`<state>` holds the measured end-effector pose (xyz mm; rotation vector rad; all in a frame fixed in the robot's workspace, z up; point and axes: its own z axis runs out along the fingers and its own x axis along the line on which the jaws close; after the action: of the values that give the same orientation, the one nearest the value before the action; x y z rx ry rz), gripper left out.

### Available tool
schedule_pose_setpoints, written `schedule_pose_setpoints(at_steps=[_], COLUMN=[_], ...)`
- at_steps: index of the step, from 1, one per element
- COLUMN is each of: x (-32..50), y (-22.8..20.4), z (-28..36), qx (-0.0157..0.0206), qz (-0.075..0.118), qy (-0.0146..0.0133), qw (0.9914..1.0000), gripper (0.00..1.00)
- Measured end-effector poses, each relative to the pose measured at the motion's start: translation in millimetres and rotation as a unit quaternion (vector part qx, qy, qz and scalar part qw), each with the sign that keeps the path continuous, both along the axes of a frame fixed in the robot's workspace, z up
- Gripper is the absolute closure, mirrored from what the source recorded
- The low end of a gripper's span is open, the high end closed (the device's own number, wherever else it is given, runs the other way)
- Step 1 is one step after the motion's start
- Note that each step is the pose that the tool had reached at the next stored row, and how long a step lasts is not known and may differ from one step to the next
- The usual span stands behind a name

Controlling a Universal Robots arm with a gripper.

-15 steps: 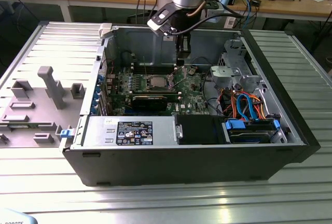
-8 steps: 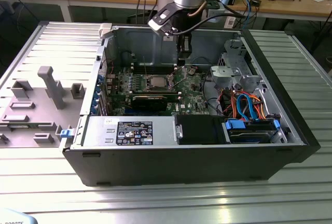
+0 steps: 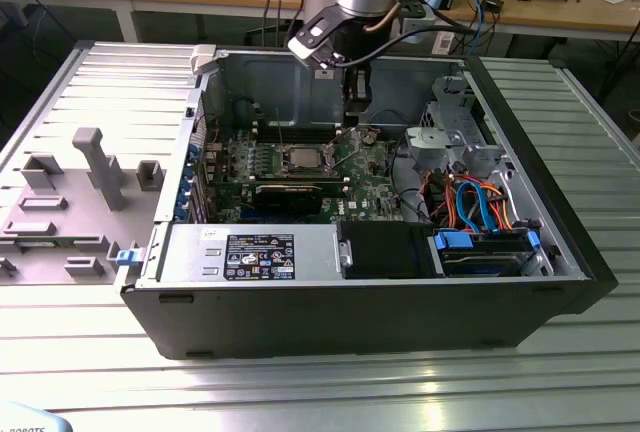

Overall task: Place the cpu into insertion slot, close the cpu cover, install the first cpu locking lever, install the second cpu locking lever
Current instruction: 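Close the cpu cover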

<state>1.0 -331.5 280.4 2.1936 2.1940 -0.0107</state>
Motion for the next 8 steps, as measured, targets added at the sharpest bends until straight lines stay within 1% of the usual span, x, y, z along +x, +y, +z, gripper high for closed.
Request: schedule_pose_setpoints(at_steps=[8], x=[3.9], y=[0.0], z=[0.0], qx=[0.0], qz=[0.0], qy=[0.0], qw=[1.0], gripper=[0.89])
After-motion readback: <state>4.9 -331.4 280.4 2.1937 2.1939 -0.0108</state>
